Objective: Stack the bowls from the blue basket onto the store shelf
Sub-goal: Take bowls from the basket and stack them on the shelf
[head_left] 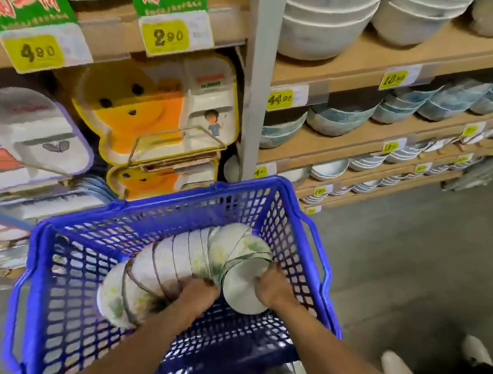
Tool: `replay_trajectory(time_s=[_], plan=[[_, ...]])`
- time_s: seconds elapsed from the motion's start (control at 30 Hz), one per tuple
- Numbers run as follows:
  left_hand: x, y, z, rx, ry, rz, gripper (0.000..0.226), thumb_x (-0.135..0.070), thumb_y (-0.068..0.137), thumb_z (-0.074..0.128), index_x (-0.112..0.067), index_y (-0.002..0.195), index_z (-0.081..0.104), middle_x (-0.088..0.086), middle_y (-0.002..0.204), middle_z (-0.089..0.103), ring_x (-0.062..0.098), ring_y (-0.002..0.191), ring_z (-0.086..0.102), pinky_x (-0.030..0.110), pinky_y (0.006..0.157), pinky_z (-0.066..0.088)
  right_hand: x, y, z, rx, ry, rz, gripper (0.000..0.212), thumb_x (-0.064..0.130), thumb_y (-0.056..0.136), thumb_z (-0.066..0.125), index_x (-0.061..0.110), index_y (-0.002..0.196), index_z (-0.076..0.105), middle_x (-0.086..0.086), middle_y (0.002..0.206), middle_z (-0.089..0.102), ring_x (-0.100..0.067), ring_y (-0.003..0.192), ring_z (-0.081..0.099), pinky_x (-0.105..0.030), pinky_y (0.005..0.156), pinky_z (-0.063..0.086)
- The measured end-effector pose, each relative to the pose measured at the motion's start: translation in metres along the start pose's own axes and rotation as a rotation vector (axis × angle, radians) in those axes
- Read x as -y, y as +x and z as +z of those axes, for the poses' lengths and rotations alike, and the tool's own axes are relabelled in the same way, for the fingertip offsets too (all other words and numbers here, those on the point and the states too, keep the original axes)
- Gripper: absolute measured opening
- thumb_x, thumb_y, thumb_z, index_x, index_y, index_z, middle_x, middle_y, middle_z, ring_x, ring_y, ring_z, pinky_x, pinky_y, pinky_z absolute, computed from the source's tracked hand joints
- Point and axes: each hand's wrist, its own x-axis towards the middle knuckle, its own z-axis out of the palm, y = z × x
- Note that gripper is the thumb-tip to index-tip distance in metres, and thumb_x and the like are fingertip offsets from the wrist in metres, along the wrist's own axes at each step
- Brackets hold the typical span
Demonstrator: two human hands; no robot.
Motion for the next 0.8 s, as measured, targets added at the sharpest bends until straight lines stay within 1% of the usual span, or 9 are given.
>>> replay_trajectory(time_s=[0.07,0.17,0.27,0.37,0.47,0.53,0.63,0.73,0.8], plan=[[0.013,0.017,0.018,0.062,-0.02,-0.058,0.016,-0.022,0.092,0.059,-0.014,0.081,0.051,0.004,0.074,0.052,0.015,0.064,0.047,0.029,0.066,0.039,0.001,0.003,0.011,-0.036,-0.03,0.0,0.065,0.025,0.098,0.042,-0.004,0.149,0.014,-0.017,0.157,0.015,-0.033,0.138,0.035,-0.037,0.108,0.034],[0.028,0.037,0.04,0.151,-0.011,-0.117,0.022,-0.03,0.091,0.061,-0.011,0.099,0.056,0.008,0.098,0.058,0.019,0.082,0.054,0.027,0.074,0.04,-0.002,0.006,0.021,-0.077,-0.099,0.001,0.072,0.024,0.098,0.043,-0.003,0.151,0.003,-0.015,0.16,0.004,-0.031,0.144,0.023,-0.037,0.115,0.026],[0.032,0.054,0.057,0.164,-0.12,-0.127,0.037,-0.023,0.092,0.06,-0.002,0.122,0.059,0.011,0.109,0.062,0.025,0.095,0.058,0.027,0.079,0.043,-0.003,0.01,0.02,-0.098,-0.126,0.012,0.067,0.022,0.096,0.044,-0.001,0.15,0.012,-0.016,0.157,0.013,-0.033,0.141,0.028,-0.04,0.114,0.029],[0.03,0.064,0.065,0.109,-0.219,-0.15,0.033,-0.014,0.094,0.054,0.003,0.122,0.058,0.017,0.106,0.065,0.029,0.09,0.06,0.03,0.074,0.045,-0.004,0.014,0.019,-0.108,-0.116,0.018,0.056,0.021,0.095,0.044,0.001,0.144,0.026,-0.016,0.152,0.023,-0.035,0.135,0.037,-0.041,0.11,0.035],[0.032,0.075,0.067,0.046,-0.27,-0.165,0.03,-0.01,0.096,0.047,0.008,0.117,0.059,0.022,0.102,0.066,0.027,0.082,0.058,0.032,0.067,0.043,-0.004,0.016,0.02,-0.119,-0.135,0.015,0.055,0.02,0.095,0.044,0.001,0.144,0.026,-0.016,0.152,0.021,-0.036,0.134,0.036,-0.042,0.11,0.034],[0.034,0.075,0.067,0.013,-0.254,-0.159,0.029,-0.007,0.095,0.046,0.01,0.114,0.061,0.025,0.105,0.067,0.028,0.085,0.058,0.032,0.071,0.043,-0.004,0.014,0.02,-0.118,-0.161,0.01,0.057,0.021,0.095,0.044,0.001,0.145,0.024,-0.017,0.153,0.02,-0.036,0.136,0.034,-0.042,0.112,0.032],[0.032,0.069,0.062,-0.034,-0.218,-0.135,0.028,-0.002,0.094,0.044,0.012,0.113,0.059,0.027,0.104,0.067,0.034,0.088,0.065,0.041,0.076,0.055,-0.003,0.011,0.015,-0.089,-0.18,0.014,0.058,0.022,0.097,0.042,-0.002,0.147,0.022,-0.019,0.156,0.016,-0.035,0.138,0.032,-0.039,0.113,0.032],[0.027,0.049,0.052,-0.005,-0.241,-0.122,0.023,0.001,0.095,0.045,0.009,0.113,0.056,0.019,0.083,0.064,0.027,0.064,0.062,0.029,0.046,0.053,0.0,0.002,0.006,-0.064,-0.203,0.014,0.054,0.021,0.098,0.038,-0.004,0.145,0.025,-0.021,0.154,0.019,-0.037,0.138,0.03,-0.039,0.112,0.031],[0.024,0.031,0.043,0.049,-0.26,-0.116,0.025,-0.004,0.096,0.05,0.005,0.119,0.053,0.018,0.087,0.067,0.027,0.068,0.066,0.029,0.047,0.055,0.004,-0.006,0.0,-0.068,-0.234,-0.01,0.052,0.022,0.099,0.037,-0.004,0.143,0.031,-0.023,0.151,0.025,-0.037,0.136,0.032,-0.039,0.111,0.03]])
